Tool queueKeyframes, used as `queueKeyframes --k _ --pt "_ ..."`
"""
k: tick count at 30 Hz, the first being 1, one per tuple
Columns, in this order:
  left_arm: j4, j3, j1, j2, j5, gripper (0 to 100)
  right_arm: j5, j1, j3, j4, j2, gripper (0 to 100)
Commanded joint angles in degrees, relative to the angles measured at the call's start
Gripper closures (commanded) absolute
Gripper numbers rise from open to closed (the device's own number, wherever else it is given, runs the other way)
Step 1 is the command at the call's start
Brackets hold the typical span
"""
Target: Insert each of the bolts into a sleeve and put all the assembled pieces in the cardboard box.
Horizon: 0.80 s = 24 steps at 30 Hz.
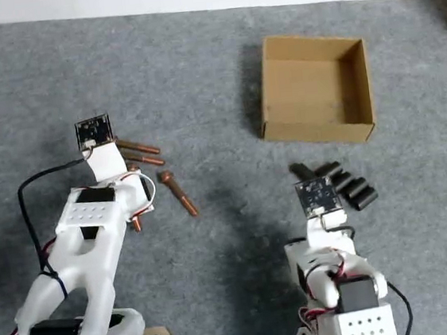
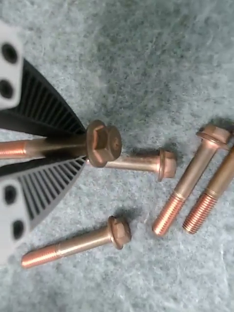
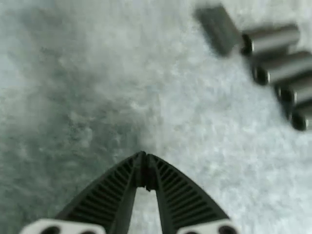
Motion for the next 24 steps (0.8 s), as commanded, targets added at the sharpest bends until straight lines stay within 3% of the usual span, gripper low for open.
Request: queueKeyframes --k 1,8,16,19,24 --pt "0.09 -0.57 0.57 -1.54 0.00 99 1.05 2.24 -7.69 -2.51 11.30 99.5" --pt "0.09 -0.48 0.57 -1.54 0.00 99 0.97 2.33 -21.58 -8.40 33.36 99.5" --pt "0.09 -0.48 0.57 -1.54 0.00 99 4.48 3.38 -21.58 -29.76 41.71 99.2" --pt "0.09 -0.48 0.57 -1.54 0.00 99 10.46 4.35 -21.85 -31.52 44.00 99.2" --pt "0.09 -0.48 0.57 -1.54 0.00 99 10.81 7.16 -23.69 -31.52 51.12 99.3"
